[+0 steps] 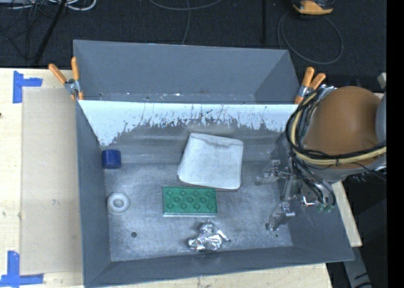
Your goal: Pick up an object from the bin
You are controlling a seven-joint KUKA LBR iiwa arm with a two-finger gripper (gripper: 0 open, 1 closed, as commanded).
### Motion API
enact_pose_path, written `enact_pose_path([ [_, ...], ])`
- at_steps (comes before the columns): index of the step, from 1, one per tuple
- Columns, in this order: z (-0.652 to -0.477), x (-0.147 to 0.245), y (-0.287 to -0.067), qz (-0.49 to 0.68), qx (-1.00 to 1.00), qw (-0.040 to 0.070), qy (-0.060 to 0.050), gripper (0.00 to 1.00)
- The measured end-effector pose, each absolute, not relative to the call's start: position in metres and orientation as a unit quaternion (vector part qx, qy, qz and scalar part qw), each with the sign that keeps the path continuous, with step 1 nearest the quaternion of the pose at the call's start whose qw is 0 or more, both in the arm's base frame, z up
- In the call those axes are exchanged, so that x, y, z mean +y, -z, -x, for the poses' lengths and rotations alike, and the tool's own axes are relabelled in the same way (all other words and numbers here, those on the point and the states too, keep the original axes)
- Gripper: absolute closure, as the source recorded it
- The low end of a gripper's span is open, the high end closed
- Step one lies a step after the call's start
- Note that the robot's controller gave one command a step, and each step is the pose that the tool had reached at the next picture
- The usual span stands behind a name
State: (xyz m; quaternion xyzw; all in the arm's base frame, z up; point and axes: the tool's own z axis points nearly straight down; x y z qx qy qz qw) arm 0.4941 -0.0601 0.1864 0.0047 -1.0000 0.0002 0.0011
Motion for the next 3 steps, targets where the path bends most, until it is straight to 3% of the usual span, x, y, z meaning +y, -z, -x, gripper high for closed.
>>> enact_pose_path([
  [1, -0.503, -0.082, -0.074, -0.008, -1.0, -0.002, 0.0, 0.0],
  [2, -0.56, -0.078, -0.081, -0.093, -0.996, -0.001, 0.0, 0.0],
  [3, -0.527, -0.023, -0.088, -0.035, -0.999, 0.002, 0.002, 0.0],
])
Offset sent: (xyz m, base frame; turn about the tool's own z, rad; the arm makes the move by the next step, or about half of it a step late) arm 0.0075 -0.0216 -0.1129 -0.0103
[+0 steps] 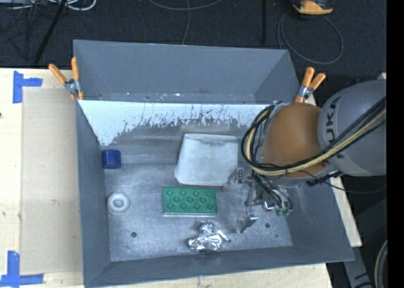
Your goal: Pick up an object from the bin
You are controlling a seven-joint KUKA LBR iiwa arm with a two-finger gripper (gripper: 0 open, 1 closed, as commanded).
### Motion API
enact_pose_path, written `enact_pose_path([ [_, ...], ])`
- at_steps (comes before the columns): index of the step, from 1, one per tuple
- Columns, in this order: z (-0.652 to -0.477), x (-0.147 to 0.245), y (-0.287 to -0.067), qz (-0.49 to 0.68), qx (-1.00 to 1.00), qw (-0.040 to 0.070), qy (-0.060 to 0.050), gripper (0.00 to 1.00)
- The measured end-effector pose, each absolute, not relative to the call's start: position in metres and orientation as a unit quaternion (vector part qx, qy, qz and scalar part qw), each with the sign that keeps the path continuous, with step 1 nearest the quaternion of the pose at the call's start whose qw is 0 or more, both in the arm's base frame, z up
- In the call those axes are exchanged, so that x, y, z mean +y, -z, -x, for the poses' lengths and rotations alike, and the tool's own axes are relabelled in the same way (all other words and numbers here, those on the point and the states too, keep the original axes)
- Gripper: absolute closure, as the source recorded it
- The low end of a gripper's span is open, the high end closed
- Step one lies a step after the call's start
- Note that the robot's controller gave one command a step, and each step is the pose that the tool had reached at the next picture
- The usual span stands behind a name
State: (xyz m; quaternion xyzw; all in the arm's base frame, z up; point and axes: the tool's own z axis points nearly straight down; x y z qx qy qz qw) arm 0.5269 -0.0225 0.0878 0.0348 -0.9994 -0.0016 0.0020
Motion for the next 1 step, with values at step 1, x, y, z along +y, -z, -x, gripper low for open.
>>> enact_pose_path([
  [1, -0.507, 0.0245, -0.1169, 0.1, -0.995, 0.001, 0.001, 0.0],
])
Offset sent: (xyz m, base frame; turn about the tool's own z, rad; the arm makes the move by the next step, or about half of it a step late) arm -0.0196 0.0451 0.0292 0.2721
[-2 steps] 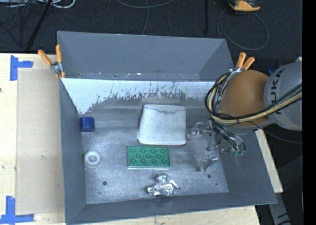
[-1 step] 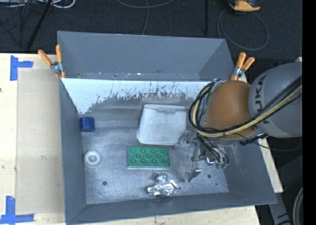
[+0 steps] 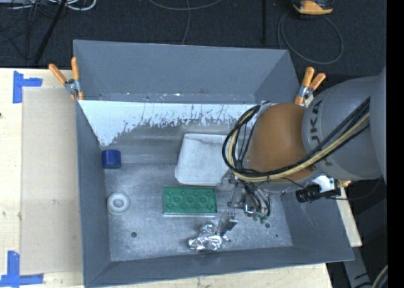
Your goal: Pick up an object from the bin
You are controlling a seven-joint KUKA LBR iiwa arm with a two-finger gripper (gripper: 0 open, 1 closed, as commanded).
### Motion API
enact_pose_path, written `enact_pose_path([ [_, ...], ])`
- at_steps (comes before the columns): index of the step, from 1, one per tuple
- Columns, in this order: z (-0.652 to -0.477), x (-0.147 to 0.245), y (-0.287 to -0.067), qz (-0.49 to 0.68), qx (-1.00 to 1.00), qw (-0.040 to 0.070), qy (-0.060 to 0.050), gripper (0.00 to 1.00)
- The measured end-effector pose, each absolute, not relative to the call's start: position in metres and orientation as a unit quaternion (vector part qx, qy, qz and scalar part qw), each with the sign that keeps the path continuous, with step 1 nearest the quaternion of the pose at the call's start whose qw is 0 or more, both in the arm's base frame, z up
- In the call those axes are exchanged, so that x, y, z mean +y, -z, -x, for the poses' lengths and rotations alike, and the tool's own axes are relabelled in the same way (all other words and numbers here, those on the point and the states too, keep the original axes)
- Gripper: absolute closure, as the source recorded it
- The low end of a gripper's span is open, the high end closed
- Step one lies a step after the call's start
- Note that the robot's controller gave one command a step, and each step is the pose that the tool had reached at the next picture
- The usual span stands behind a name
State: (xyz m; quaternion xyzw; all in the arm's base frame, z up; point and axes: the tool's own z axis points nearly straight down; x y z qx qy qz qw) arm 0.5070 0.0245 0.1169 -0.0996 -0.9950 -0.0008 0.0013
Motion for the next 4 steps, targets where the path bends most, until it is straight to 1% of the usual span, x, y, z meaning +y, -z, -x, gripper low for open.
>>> enact_pose_path([
  [1, -0.476, 0.036, -0.077, 0.119, -0.993, -0.013, 0.001, 0.0],
  [2, -0.48, 0.035, -0.08, 0.12, -0.993, -0.019, 0.001, 1.0],
  [3, -0.488, 0.041, -0.191, 0.113, -0.994, -0.003, 0.001, 1.0],
  [4, -0.487, 0.021, -0.289, -0.112, -0.994, -0.002, 0.0, 1.0],
])
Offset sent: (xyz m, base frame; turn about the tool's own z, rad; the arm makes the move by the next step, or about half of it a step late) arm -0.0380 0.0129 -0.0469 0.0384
